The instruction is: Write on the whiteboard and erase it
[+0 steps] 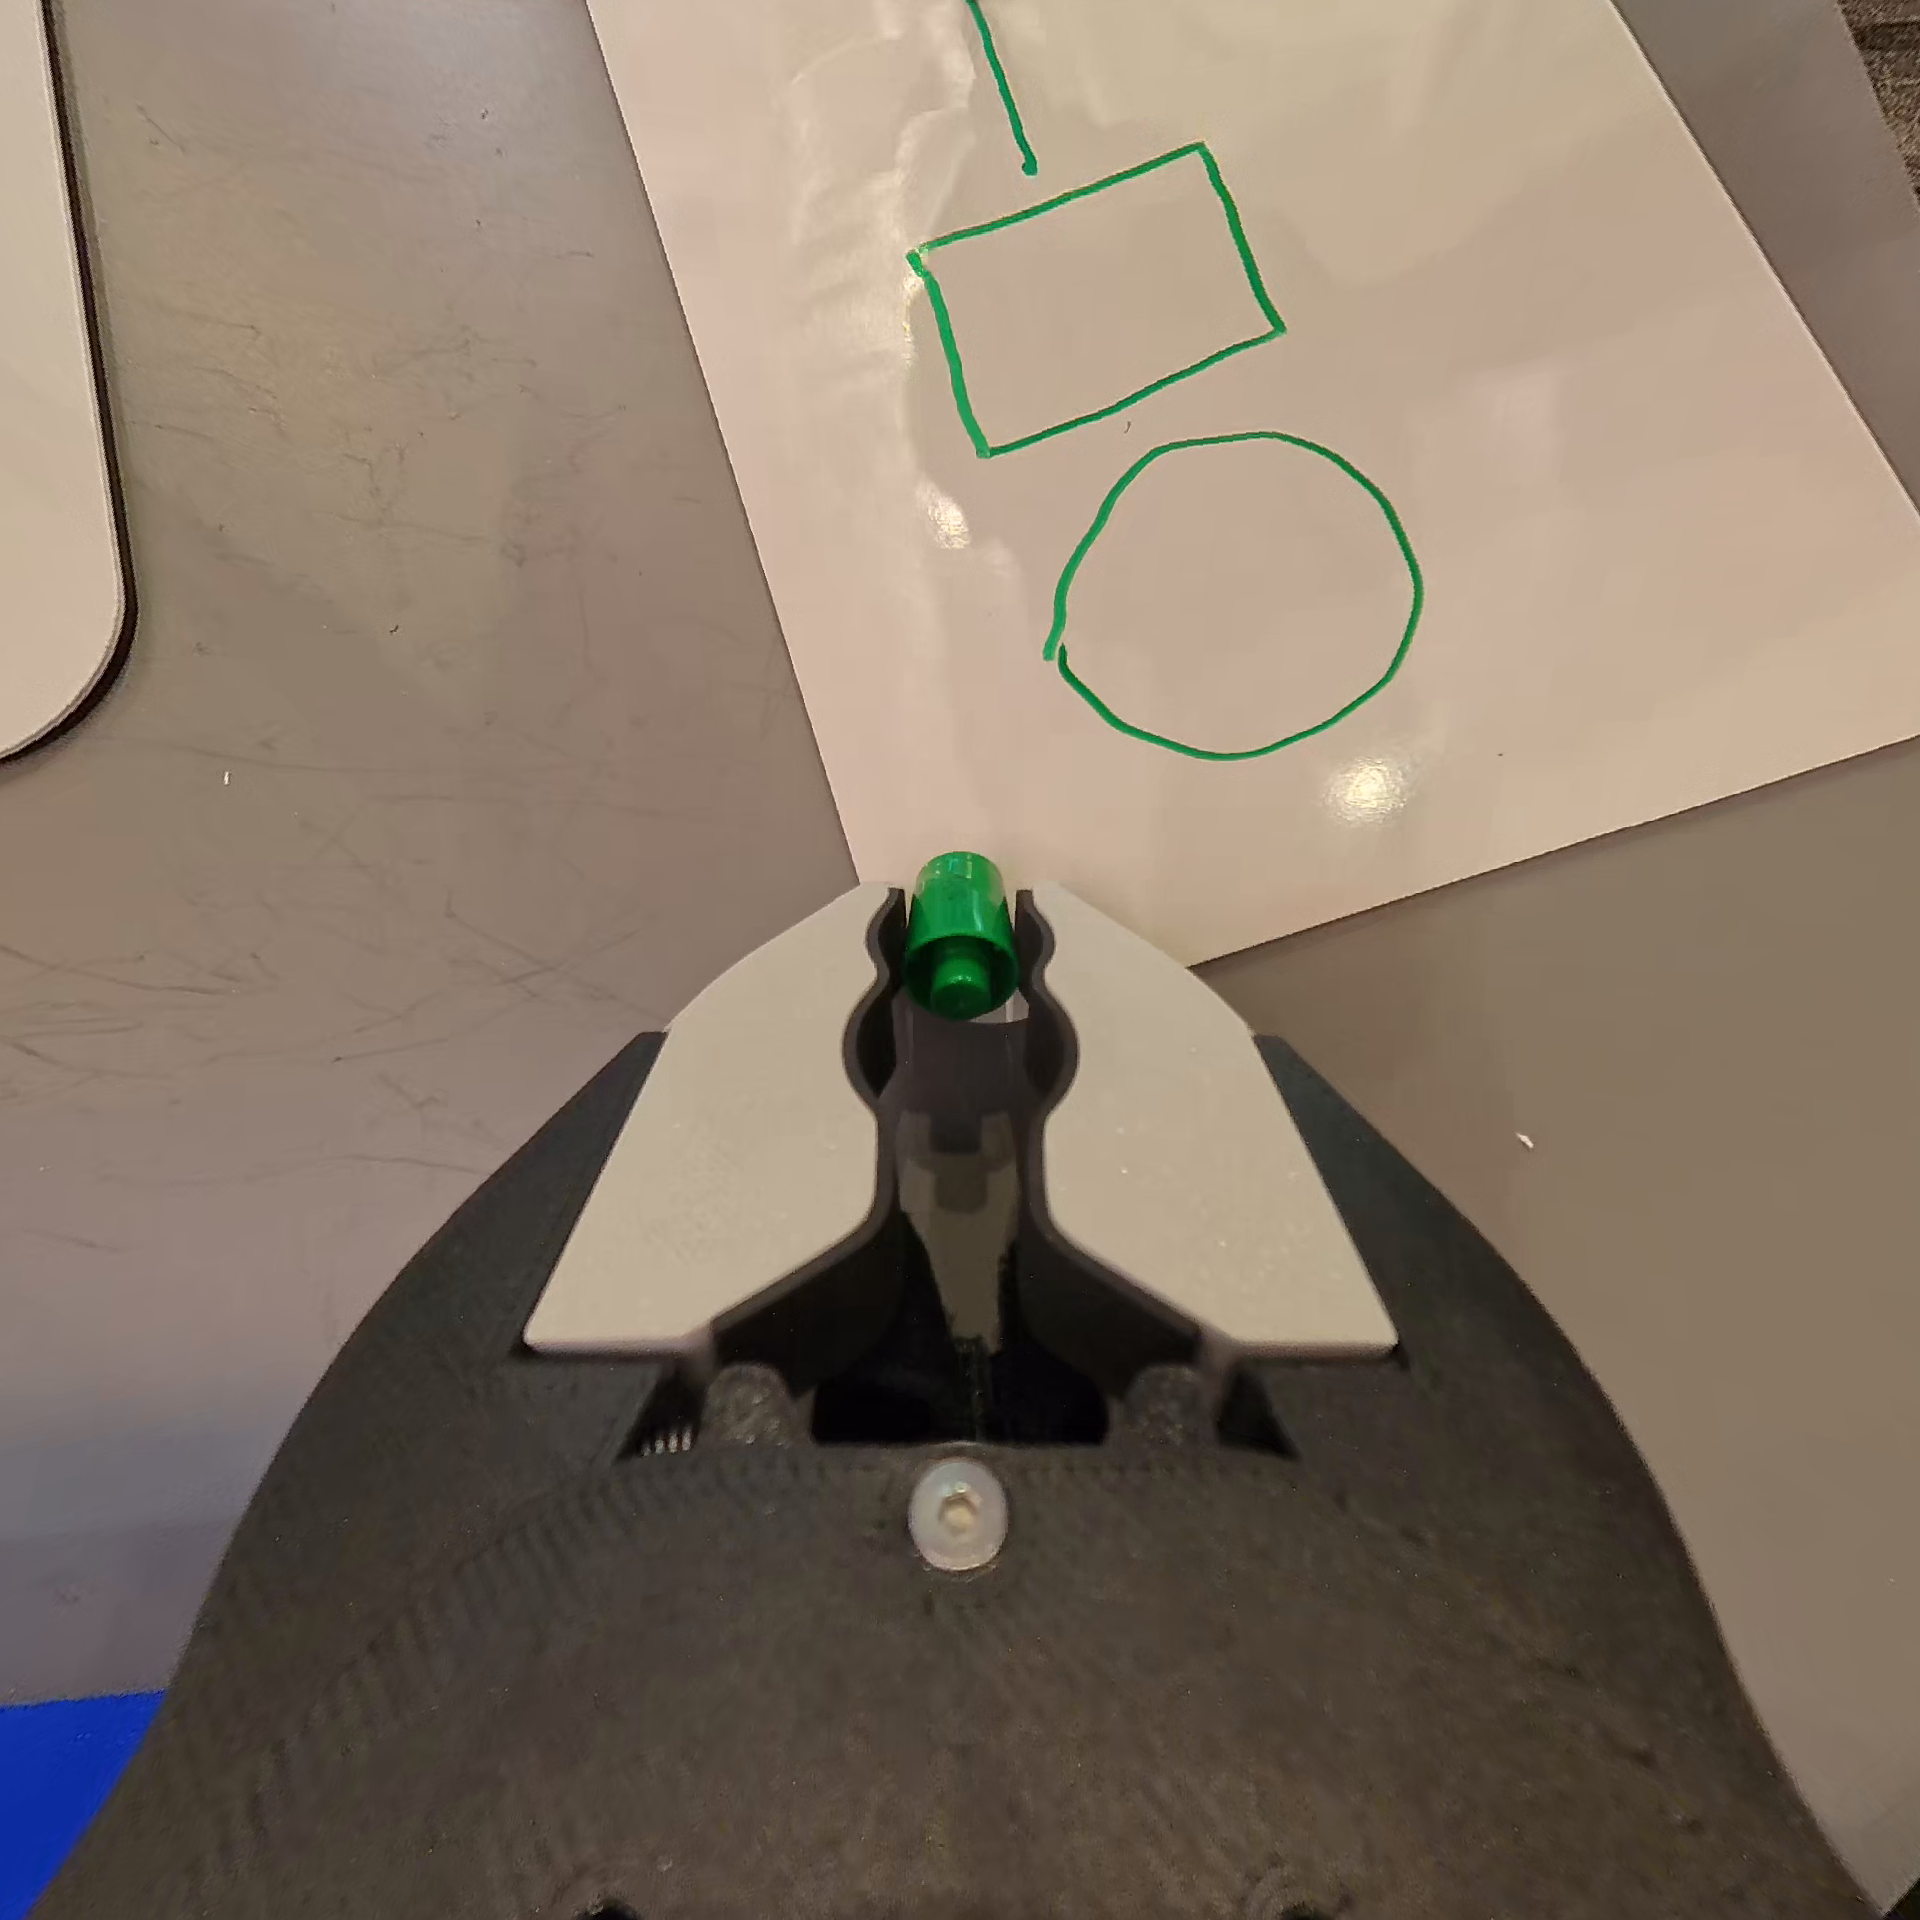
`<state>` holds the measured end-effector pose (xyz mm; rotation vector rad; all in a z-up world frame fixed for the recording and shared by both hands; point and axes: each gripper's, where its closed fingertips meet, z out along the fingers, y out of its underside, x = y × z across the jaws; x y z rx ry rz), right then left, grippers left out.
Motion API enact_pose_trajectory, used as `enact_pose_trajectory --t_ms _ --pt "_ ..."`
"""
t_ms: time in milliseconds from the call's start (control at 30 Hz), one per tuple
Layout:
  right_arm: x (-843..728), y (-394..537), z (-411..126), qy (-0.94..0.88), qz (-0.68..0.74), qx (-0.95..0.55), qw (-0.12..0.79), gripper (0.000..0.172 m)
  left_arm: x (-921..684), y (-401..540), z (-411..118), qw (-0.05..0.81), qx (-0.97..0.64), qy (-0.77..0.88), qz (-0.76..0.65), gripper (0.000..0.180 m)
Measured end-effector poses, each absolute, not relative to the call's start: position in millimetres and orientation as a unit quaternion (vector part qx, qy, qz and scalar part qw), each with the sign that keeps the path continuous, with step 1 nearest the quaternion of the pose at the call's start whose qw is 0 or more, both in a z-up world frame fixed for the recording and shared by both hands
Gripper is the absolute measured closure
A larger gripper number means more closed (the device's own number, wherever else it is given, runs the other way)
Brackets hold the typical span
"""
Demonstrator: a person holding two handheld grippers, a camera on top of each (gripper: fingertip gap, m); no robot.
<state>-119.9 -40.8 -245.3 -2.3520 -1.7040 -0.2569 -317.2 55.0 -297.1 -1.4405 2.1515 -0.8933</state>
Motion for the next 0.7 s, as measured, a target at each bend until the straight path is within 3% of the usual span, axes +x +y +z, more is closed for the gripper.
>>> enact_pose_trajectory --t_ms 700 --pt "-123.0 -29.9 -232.7 -0.576 -0.090 -0.802 0.128 0.151 -317.3 54.6 -297.0 0.199 -0.515 0.770 -0.321 0.160"
